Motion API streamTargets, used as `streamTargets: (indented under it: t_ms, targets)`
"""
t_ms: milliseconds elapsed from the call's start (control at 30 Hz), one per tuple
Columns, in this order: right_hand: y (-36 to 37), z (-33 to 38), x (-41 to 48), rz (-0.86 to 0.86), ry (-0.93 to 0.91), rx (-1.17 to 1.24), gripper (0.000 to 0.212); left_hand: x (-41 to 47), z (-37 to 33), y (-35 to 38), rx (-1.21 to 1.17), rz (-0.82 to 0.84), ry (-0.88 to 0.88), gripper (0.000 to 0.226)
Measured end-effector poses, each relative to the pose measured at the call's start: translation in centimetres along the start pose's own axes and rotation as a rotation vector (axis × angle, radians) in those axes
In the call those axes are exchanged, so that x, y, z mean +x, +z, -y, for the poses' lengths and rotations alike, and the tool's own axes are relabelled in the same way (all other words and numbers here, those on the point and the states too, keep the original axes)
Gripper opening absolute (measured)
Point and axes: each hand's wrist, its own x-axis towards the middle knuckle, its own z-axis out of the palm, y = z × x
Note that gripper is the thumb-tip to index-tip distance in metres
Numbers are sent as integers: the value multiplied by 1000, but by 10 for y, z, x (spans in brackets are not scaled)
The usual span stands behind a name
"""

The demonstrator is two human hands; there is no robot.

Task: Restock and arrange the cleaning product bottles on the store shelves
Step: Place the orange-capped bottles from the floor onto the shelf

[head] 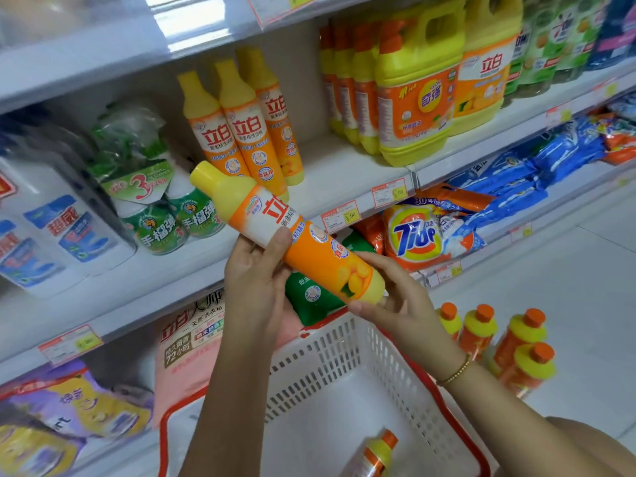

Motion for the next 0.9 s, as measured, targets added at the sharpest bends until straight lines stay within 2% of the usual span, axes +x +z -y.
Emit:
streamTargets:
  t_ms: [100, 167, 233, 300, 333, 400, 467, 500, 533, 600, 667, 767, 900]
  targets:
    - [-12, 4, 6, 117, 103, 242, 55, 3, 1, -9, -68, 72, -34, 78]
    - [-16, 4, 8, 201, 239, 490, 55, 3, 7, -13, -91, 136, -65, 88]
    - [-14, 5, 8, 260, 396, 696, 54, 0, 12, -13, -125, 179, -86, 87]
    - [-10, 7, 7, 234, 454, 746, 46, -3, 15, -10, -151, 148, -85, 75]
    - [-8, 7, 8, 179, 426, 687, 40, -4, 15, -9, -148, 108, -74, 63]
    - [-4, 9, 8, 55, 267, 332, 31, -5, 16, -4, -89, 15, -40, 43]
    - [-2, 5, 7, -23, 63, -142, 52, -5, 19, 0, -32, -54, -11, 42]
    - [-1, 1, 6, -34, -27, -303, 62, -6, 20, 1, -26, -79, -4, 44]
    - [1, -2, 5, -44, -96, -401, 66, -7, 21, 3, -26, -99, -1, 47]
    - [2, -4, 3, -64, -162, -418, 62, -8, 21, 5, -28, -113, 1, 52]
    - [1, 4, 3, -34, -83, -192, 58, -7, 20, 4, -50, -84, 4, 49]
    - [-4, 11, 4, 61, 102, 167, 55, -5, 18, -2, -91, 50, 15, 52]
    - [-5, 7, 7, 169, 334, 654, 67, -6, 17, -3, -22, 219, 25, 60]
